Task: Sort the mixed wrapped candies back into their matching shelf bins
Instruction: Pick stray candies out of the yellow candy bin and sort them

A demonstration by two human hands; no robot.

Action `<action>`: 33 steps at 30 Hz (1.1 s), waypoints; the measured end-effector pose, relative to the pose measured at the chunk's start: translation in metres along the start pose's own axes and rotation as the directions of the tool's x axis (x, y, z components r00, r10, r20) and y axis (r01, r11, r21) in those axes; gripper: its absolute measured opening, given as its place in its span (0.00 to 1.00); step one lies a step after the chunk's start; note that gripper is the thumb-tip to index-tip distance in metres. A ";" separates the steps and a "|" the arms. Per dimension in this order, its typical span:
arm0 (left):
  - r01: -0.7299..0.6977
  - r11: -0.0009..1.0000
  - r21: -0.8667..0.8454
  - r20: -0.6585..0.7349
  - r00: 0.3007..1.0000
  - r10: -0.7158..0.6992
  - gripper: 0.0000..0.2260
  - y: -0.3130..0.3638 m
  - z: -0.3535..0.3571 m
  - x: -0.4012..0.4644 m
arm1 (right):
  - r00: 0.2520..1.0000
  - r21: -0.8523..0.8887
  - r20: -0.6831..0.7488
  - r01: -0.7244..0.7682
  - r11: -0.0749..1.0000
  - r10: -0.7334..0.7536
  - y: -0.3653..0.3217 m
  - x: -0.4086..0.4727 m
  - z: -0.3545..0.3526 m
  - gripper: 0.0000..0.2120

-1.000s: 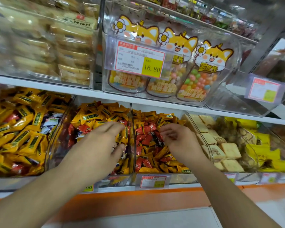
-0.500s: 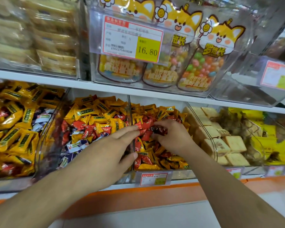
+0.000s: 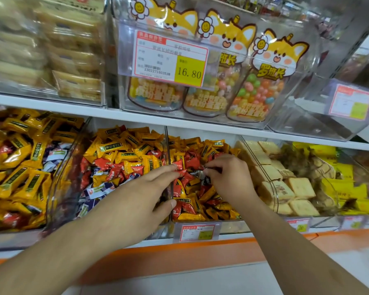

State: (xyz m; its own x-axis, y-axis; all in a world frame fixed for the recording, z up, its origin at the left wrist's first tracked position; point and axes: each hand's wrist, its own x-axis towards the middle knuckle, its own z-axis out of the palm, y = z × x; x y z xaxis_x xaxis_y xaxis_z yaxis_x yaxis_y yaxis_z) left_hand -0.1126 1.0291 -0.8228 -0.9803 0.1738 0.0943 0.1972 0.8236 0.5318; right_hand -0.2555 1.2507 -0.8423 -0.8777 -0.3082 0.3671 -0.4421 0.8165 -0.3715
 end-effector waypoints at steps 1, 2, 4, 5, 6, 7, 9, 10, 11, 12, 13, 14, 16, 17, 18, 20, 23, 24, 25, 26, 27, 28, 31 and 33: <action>0.000 1.000 0.002 0.000 1.000 0.000 0.28 0.000 0.000 0.000 | 1.000 0.013 -0.008 -0.006 1.000 0.006 -0.001 -0.001 -0.005 0.03; -0.001 1.000 0.006 0.000 1.000 0.001 0.28 0.001 -0.001 0.000 | 1.000 0.025 -0.011 -0.016 1.000 0.016 -0.003 -0.003 -0.011 0.03; -0.001 1.000 0.006 0.008 1.000 0.001 0.28 0.002 -0.001 0.000 | 0.999 0.044 -0.009 -0.039 0.998 0.040 -0.006 -0.006 -0.020 0.05; 0.001 1.000 0.002 0.012 1.000 -0.001 0.28 0.002 -0.002 0.000 | 0.999 0.047 -0.005 -0.044 0.998 0.045 -0.007 -0.008 -0.022 0.05; 0.003 1.000 -0.003 0.014 1.000 -0.003 0.28 0.002 -0.002 0.000 | 0.999 0.040 0.001 -0.043 0.998 0.043 -0.008 -0.009 -0.023 0.06; 0.002 1.000 -0.003 0.012 1.000 -0.002 0.28 0.003 -0.003 -0.001 | 0.999 0.026 0.011 -0.043 0.999 0.043 -0.009 -0.011 -0.024 0.06; -0.007 1.000 0.005 -0.002 1.000 0.007 0.28 0.003 -0.003 -0.003 | 0.998 0.011 0.032 -0.062 0.998 0.062 -0.011 -0.014 -0.025 0.08; -0.011 1.000 0.009 -0.010 1.000 0.012 0.27 0.003 -0.003 -0.004 | 0.996 0.015 0.037 -0.079 0.997 0.078 -0.011 -0.015 -0.027 0.08; -0.014 1.000 0.013 -0.018 1.000 0.015 0.27 0.003 -0.003 -0.006 | 0.995 0.019 0.039 -0.094 0.995 0.093 -0.012 -0.017 -0.030 0.08; -0.017 1.000 0.016 -0.027 0.999 0.018 0.26 0.003 -0.004 -0.007 | 0.993 0.029 0.039 -0.110 0.993 0.109 -0.013 -0.018 -0.033 0.08; -0.020 1.000 0.017 -0.041 0.999 0.021 0.25 0.003 -0.006 -0.008 | 0.991 0.051 0.039 -0.134 0.990 0.132 -0.014 -0.020 -0.037 0.07; -0.023 1.000 0.013 -0.061 0.998 0.024 0.24 0.004 -0.007 -0.009 | 0.987 0.090 0.035 -0.160 0.983 0.157 -0.016 -0.021 -0.041 0.06; -0.012 1.000 -0.024 -0.116 0.993 0.009 0.22 0.007 -0.012 -0.011 | 0.980 0.217 0.045 -0.200 0.955 0.195 -0.026 -0.025 -0.048 0.05; 0.003 0.998 -0.066 -0.145 0.989 -0.012 0.23 0.009 -0.015 -0.011 | 0.977 0.293 0.070 -0.212 0.932 0.200 -0.035 -0.027 -0.050 0.05; 0.019 0.992 -0.127 -0.167 0.985 -0.041 0.24 0.010 -0.017 -0.011 | 0.975 0.364 0.104 -0.220 0.905 0.195 -0.047 -0.031 -0.052 0.05; 0.031 0.958 -0.285 -0.179 0.980 -0.085 0.28 0.012 -0.022 -0.011 | 0.972 0.472 0.170 -0.226 0.852 0.164 -0.074 -0.041 -0.051 0.06; 0.062 0.892 -0.449 -0.150 0.978 -0.143 0.23 0.014 -0.031 -0.015 | 0.970 0.575 0.203 -0.231 0.785 0.136 -0.104 -0.055 -0.045 0.05; 0.075 0.880 -0.470 -0.148 0.976 -0.162 0.18 0.013 -0.035 -0.017 | 0.966 0.614 0.216 -0.250 0.749 0.145 -0.112 -0.059 -0.043 0.05; 0.084 0.869 -0.487 -0.155 0.971 -0.181 0.14 0.012 -0.039 -0.019 | 0.959 0.648 0.238 -0.273 0.712 0.151 -0.117 -0.061 -0.043 0.05; 0.089 0.863 -0.497 -0.170 0.965 -0.198 0.12 0.010 -0.042 -0.022 | 0.952 0.666 0.268 -0.294 0.686 0.147 -0.121 -0.063 -0.044 0.05; 0.096 0.869 -0.486 -0.193 0.958 -0.214 0.10 0.007 -0.045 -0.023 | 0.947 0.670 0.296 -0.300 0.679 0.125 -0.123 -0.063 -0.045 0.05; 0.111 0.894 -0.434 -0.227 0.947 -0.228 0.10 0.003 -0.048 -0.025 | 0.944 0.664 0.316 -0.292 0.689 0.096 -0.124 -0.063 -0.047 0.06; 0.189 0.971 -0.146 -0.325 0.918 -0.227 0.09 -0.014 -0.056 -0.030 | 0.952 0.592 0.290 -0.259 0.764 0.098 -0.111 -0.054 -0.051 0.06; 0.234 0.972 -0.019 -0.307 0.924 -0.228 0.11 -0.024 -0.055 -0.031 | 0.965 0.517 0.213 -0.246 0.820 0.155 -0.091 -0.046 -0.054 0.06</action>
State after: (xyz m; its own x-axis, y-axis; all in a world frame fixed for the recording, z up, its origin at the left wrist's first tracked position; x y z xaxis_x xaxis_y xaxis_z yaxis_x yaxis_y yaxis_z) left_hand -0.0878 0.9743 -0.7916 -0.9552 -0.1933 0.2241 -0.0379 0.8310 0.5550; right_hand -0.1647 1.2172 -0.7797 -0.9548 -0.2743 0.1148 -0.2420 0.4926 -0.8359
